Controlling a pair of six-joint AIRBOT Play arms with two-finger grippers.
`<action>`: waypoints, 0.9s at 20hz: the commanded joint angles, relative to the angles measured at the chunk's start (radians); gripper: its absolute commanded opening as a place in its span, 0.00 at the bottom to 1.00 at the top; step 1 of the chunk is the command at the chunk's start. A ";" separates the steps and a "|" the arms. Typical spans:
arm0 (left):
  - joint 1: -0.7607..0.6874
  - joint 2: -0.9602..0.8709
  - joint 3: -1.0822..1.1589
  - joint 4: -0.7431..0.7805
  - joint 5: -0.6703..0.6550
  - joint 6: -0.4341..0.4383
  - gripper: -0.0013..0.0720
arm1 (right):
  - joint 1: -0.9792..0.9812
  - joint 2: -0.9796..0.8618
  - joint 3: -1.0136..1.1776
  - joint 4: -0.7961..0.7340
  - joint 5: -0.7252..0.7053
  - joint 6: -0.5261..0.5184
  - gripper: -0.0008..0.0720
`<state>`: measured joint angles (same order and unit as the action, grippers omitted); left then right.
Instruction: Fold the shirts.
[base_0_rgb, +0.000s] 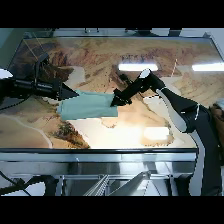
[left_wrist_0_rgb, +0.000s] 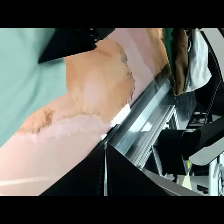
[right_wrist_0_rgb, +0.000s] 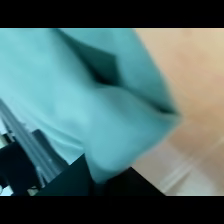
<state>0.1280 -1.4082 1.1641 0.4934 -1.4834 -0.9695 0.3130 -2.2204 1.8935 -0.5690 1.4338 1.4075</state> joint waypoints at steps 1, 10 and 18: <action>-0.001 0.001 0.000 0.001 -0.011 0.000 0.03 | 0.016 -0.001 0.002 0.206 -0.002 -0.062 0.03; -0.001 0.000 0.000 0.002 -0.085 0.001 0.03 | -0.330 0.419 0.004 0.326 0.032 0.010 0.03; -0.001 0.000 -0.001 0.003 -0.045 0.013 0.03 | -1.155 0.775 0.004 -0.030 0.204 0.313 0.03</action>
<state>0.1280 -1.4078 1.1633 0.4957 -1.5475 -0.9619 -0.5655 -1.5410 1.8977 -0.4122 1.5337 1.6169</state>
